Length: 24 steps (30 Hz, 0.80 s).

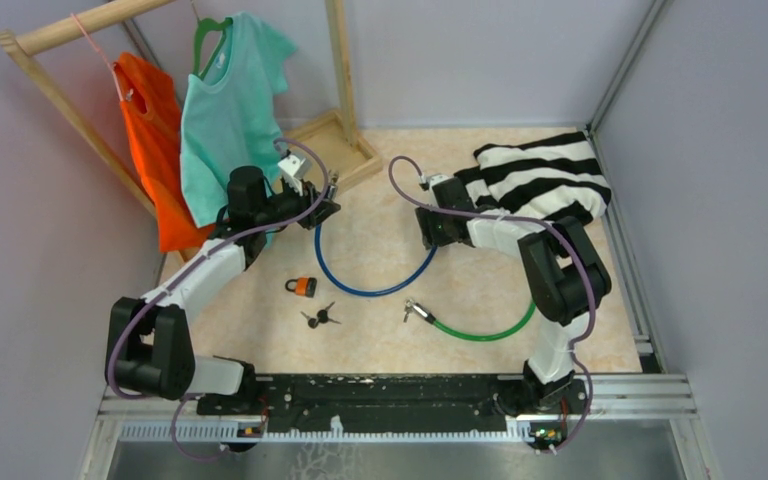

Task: Lock with the key
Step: Lock the lock.

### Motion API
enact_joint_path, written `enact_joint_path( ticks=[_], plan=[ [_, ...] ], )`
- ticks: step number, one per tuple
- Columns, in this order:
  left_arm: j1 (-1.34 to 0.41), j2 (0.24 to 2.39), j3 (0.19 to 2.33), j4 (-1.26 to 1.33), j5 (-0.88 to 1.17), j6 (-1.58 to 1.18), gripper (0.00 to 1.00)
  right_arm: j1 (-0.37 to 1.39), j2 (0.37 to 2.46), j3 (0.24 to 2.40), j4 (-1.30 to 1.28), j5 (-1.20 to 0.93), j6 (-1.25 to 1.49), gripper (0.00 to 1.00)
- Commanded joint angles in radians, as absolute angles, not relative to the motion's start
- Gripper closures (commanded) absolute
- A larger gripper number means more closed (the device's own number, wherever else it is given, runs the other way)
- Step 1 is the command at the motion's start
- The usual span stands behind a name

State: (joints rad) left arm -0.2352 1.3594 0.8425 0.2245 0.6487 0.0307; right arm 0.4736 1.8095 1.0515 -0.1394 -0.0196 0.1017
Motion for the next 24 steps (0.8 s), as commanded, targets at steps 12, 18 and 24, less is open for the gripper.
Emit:
enact_joint_path(
  ticks=[12, 18, 24],
  plan=[
    [-0.242, 1.369, 0.838, 0.311, 0.705, 0.060, 1.00, 0.499, 1.902, 1.096, -0.263, 0.028, 0.058, 0.97],
    [-0.241, 1.452, 0.910, 0.322, 0.739, 0.115, 1.00, 0.496, 1.840, 1.112, -0.141, 0.015, 0.048, 1.00],
    [-0.244, 1.550, 0.955, 0.365, 0.805, 0.032, 1.00, 0.486, 1.699, 1.023, 0.048, -0.012, -0.011, 1.00]
  ],
)
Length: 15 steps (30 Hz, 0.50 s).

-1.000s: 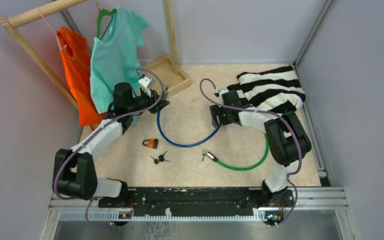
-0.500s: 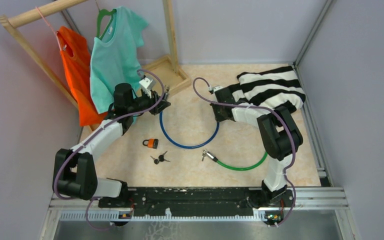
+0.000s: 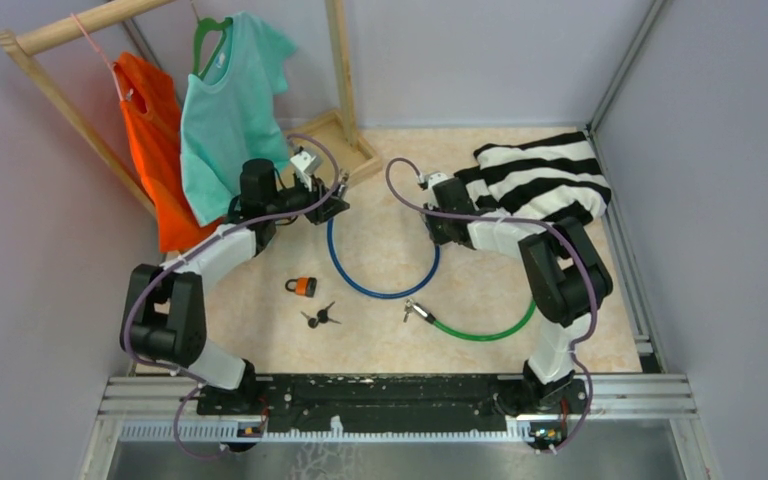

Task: Lock with the key
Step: Lock the lock.

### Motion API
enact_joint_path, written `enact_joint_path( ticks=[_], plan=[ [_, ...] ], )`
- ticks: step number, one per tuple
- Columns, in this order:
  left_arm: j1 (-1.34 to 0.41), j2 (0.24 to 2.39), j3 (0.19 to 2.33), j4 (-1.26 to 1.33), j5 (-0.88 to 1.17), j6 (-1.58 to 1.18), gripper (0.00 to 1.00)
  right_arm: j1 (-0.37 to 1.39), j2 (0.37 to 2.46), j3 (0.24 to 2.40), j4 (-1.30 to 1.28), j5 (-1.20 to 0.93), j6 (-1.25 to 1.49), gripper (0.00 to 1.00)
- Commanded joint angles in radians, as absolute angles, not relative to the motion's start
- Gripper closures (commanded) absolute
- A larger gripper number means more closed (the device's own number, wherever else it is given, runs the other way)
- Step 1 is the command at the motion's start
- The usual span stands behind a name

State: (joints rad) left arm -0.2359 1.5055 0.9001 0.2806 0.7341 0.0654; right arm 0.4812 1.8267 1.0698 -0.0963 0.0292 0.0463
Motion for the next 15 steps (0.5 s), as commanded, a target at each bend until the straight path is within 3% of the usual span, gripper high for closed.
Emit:
enact_joint_path(
  ticks=[1, 15],
  plan=[
    [-0.248, 1.566, 0.961, 0.368, 0.810, 0.027, 1.00, 0.486, 1.679, 1.007, 0.077, -0.019, -0.029, 1.00],
    [-0.344, 1.724, 1.075, 0.435, 0.911, 0.035, 1.00, 0.486, 1.496, 0.880, 0.305, -0.217, -0.203, 1.00]
  ],
)
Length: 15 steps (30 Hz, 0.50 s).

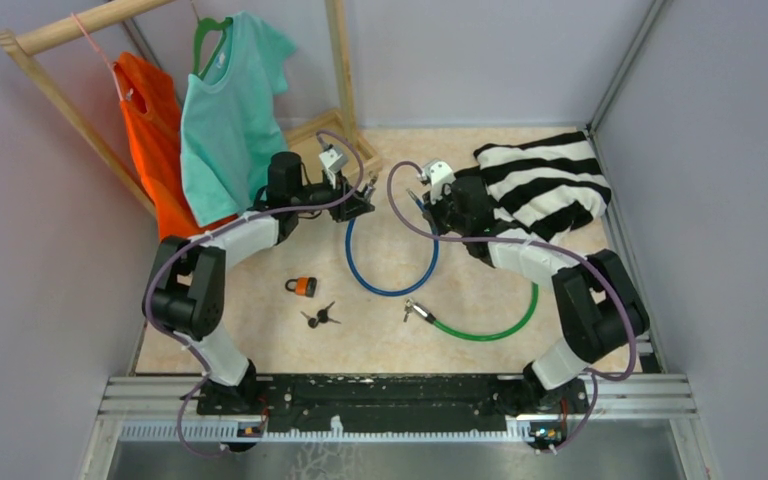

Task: Lock with the key
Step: Lock the lock.

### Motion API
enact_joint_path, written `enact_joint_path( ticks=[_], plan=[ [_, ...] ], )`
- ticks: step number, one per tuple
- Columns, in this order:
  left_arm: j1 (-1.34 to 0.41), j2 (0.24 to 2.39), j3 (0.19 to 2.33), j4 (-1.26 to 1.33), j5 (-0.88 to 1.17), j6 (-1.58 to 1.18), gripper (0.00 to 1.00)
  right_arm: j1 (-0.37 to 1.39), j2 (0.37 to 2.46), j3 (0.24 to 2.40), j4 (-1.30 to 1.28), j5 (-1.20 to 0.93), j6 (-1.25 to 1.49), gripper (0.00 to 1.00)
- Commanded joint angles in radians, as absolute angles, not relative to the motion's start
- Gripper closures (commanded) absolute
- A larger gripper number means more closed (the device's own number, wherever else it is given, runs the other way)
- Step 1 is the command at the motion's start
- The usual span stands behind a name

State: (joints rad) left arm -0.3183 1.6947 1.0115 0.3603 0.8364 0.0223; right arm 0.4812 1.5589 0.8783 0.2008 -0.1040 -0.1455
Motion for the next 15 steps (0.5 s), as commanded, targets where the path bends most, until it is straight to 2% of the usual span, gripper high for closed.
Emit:
enact_joint_path(
  ticks=[1, 15],
  plan=[
    [-0.347, 1.733, 1.083, 0.436, 0.926, 0.032, 1.00, 0.488, 1.491, 0.881, 0.305, -0.232, -0.208, 1.00],
    [-0.363, 1.765, 1.081, 0.512, 1.027, -0.026, 1.00, 0.499, 1.448, 0.899, 0.239, -0.425, -0.269, 1.00]
  ],
)
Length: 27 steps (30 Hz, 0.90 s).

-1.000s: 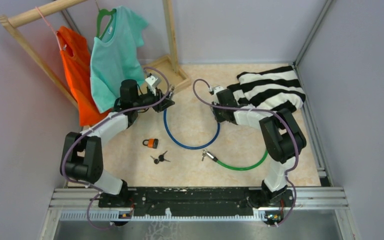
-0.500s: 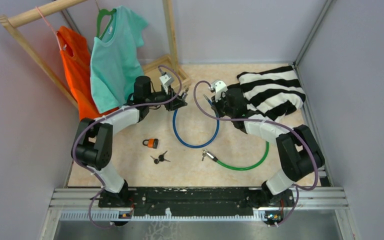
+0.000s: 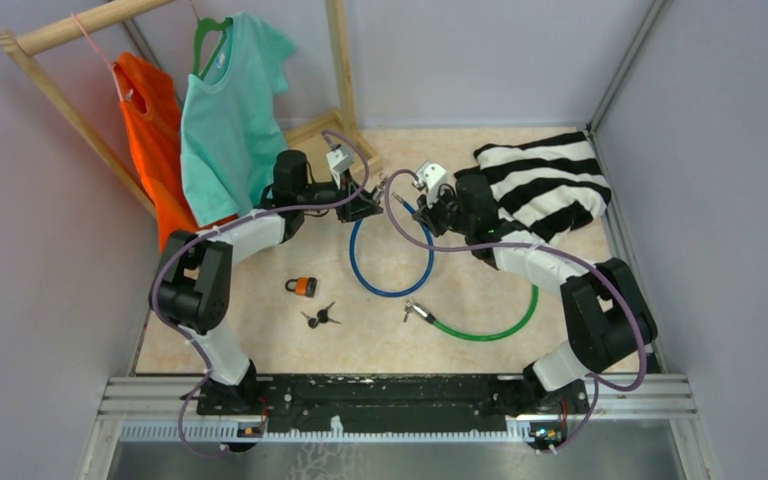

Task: Lock with the key
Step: Lock the lock.

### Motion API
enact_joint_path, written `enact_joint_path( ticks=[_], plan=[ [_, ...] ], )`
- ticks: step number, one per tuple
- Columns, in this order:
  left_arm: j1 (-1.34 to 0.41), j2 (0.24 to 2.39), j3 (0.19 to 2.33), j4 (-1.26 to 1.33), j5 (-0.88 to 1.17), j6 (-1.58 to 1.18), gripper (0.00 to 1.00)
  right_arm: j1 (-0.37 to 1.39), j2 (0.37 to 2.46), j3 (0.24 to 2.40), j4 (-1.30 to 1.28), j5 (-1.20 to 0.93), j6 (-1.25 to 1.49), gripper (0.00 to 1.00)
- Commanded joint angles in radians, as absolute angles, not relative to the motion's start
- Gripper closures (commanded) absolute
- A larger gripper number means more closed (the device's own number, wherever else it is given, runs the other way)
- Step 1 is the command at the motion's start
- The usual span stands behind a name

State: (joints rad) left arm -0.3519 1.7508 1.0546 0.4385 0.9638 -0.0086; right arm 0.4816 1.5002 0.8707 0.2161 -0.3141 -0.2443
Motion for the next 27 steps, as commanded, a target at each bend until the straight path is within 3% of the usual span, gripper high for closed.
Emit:
enact_joint_path(
  ticks=[1, 27],
  plan=[
    [-0.364, 1.765, 1.080, 0.512, 1.032, -0.023, 1.00, 0.499, 1.446, 0.903, 0.232, -0.434, -0.270, 1.00],
    [-0.379, 1.796, 1.098, 0.517, 1.071, -0.039, 1.00, 0.517, 1.431, 0.941, 0.156, -0.542, -0.301, 1.00]
  ],
)
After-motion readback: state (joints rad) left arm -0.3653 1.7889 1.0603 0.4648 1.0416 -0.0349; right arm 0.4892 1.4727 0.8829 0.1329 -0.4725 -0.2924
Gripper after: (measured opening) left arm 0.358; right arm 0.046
